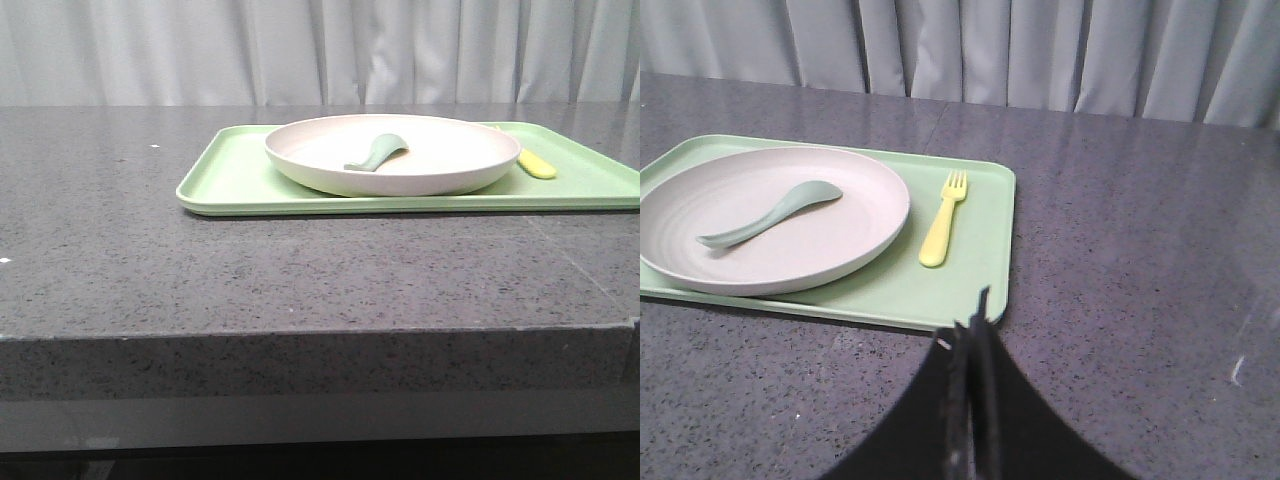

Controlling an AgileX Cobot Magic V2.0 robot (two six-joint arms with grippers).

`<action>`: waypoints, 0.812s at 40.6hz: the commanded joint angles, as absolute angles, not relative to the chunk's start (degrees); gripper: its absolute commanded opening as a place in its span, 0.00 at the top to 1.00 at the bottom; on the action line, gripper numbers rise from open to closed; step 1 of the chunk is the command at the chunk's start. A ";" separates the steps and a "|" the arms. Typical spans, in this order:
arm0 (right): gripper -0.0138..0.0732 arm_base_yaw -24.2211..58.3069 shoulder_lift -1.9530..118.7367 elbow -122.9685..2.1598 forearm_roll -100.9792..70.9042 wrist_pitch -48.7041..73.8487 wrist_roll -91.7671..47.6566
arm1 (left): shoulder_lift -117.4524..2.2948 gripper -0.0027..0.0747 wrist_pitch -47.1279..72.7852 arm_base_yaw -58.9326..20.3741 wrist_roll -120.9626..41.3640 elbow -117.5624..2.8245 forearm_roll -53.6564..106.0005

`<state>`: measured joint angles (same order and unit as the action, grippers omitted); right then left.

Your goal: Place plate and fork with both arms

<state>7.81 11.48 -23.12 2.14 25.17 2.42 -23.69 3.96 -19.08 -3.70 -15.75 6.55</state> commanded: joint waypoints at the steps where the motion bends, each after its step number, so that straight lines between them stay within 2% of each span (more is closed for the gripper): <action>1: 0.91 7.53 12.05 -24.54 3.03 20.11 2.09 | -20.07 0.99 0.73 -18.69 -3.21 -13.95 4.77; 15: 0.91 7.53 12.05 -24.54 3.03 20.11 2.09 | -3.36 0.99 5.53 -6.94 -3.21 -4.49 4.30; 25: 0.91 7.53 12.05 -24.54 3.03 20.11 2.09 | 1.20 0.99 6.18 2.22 -3.21 -0.35 4.30; 33: 0.91 7.53 12.05 -24.54 3.03 20.11 2.09 | 1.64 0.99 6.87 4.62 -3.21 0.48 4.30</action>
<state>7.81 11.48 -23.12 2.14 25.17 2.42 0.31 10.98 4.13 -3.70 0.33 4.24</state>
